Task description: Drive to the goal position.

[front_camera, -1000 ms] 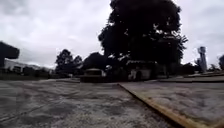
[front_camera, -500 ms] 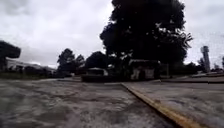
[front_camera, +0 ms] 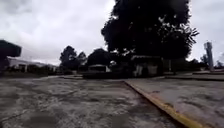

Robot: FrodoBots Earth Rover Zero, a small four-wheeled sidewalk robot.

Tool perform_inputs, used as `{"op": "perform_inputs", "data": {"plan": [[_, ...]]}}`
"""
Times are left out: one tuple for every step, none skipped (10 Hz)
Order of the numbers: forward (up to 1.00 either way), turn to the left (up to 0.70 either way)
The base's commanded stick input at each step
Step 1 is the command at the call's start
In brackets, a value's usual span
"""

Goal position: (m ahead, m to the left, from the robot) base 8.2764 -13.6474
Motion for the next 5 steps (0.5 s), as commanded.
{"op": "perform_inputs", "data": {"plan": [[0.7,0.32],[0.7,0.35],[0.7,0.21],[0.7,0.05],[0.7,0.0]]}}
